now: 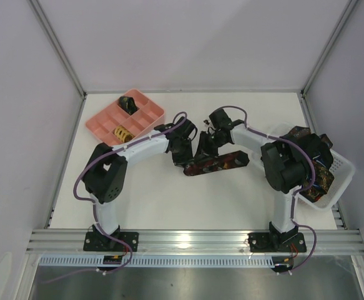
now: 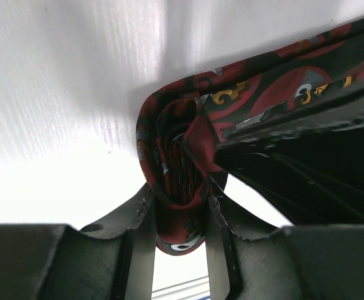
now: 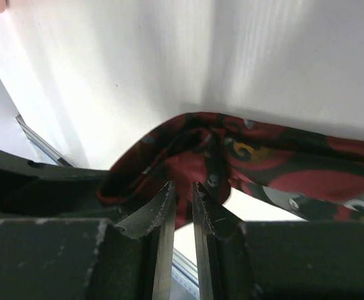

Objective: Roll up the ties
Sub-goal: Roll the tie

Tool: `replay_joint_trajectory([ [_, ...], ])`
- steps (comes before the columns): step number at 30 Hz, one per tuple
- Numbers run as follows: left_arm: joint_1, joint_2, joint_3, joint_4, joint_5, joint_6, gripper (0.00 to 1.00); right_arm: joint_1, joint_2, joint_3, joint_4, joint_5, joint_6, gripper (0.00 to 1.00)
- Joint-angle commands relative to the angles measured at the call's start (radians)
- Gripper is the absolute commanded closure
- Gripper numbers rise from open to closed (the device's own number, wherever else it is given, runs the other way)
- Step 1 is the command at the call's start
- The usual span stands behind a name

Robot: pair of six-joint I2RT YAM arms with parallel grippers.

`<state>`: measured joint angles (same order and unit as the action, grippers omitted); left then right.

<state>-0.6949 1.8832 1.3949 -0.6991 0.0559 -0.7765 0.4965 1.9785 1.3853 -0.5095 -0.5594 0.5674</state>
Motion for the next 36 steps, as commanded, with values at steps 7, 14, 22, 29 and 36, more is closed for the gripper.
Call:
replay_joint_trajectory([
  [7,-0.005,-0.024,0.042,-0.082,-0.054,0.017,0.70,0.007,-0.066,-0.066,-0.020,0.003,-0.054,0.84],
  [14,-0.006,-0.047,0.006,-0.071,-0.054,0.003,0.70,0.054,-0.023,-0.084,0.083,-0.031,-0.020,0.98],
  [22,-0.006,-0.102,-0.031,-0.077,-0.054,-0.010,0.67,0.116,0.068,-0.046,0.204,-0.122,0.072,0.99],
  [29,-0.005,-0.154,-0.039,-0.094,-0.047,-0.030,0.67,0.148,0.105,-0.043,0.339,-0.227,0.164,1.00],
  [36,-0.006,-0.122,-0.030,-0.085,0.015,-0.043,0.81,0.131,0.117,-0.051,0.373,-0.269,0.218,1.00],
])
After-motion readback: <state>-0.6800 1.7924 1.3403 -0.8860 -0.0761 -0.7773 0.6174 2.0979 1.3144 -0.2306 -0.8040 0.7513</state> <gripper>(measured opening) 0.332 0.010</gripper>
